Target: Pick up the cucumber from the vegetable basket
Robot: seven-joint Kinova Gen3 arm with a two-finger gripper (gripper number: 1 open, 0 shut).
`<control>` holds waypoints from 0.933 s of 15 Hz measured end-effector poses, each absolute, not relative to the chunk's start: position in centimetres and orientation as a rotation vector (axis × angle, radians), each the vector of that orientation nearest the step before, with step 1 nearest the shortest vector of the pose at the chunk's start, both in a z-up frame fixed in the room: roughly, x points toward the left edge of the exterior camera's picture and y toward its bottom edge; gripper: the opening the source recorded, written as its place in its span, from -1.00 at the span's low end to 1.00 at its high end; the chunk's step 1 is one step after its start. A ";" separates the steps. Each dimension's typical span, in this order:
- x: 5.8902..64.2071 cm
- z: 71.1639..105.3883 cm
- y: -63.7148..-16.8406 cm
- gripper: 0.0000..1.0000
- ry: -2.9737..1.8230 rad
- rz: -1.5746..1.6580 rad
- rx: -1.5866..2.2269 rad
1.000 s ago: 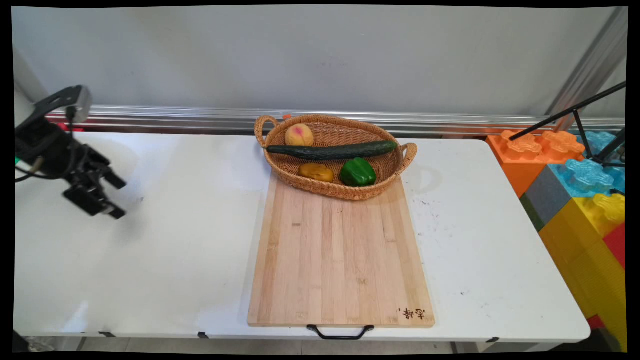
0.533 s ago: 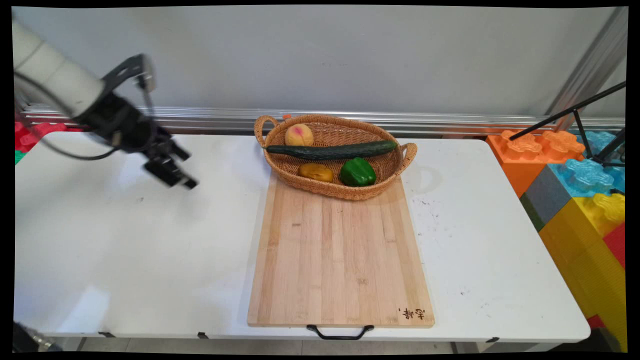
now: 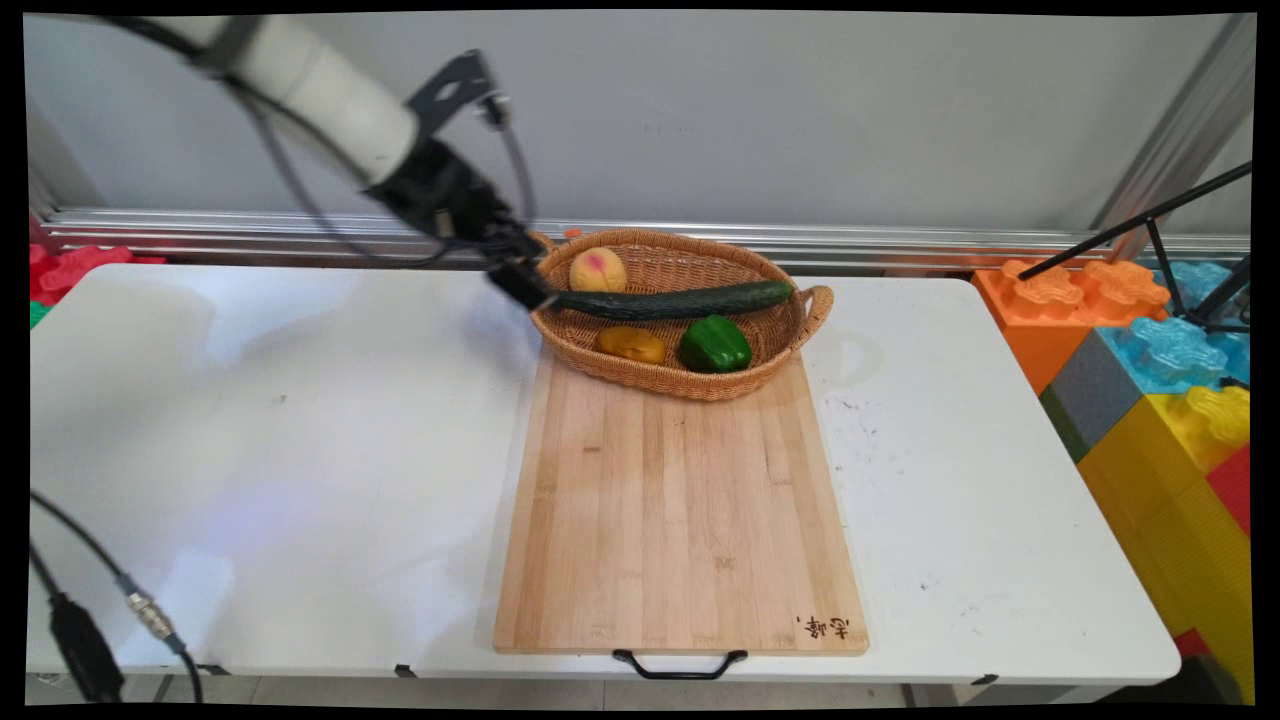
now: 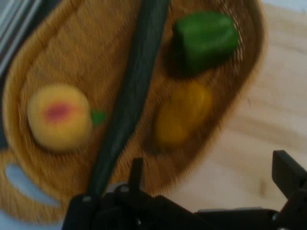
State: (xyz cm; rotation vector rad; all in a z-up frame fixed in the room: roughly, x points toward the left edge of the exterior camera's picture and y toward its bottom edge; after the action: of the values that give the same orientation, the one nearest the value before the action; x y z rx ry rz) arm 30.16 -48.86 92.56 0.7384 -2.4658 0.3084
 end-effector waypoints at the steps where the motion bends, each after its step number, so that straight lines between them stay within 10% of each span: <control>1: 28.8 92.4 -50.1 1.00 -2.463 0.329 0.727; 14: 20.8 84.4 -60.5 1.00 -2.671 0.505 0.402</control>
State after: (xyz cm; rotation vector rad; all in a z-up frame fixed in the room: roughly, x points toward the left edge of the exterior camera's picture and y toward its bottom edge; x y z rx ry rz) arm 20.81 -60.48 84.38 0.4023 -2.6707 0.5053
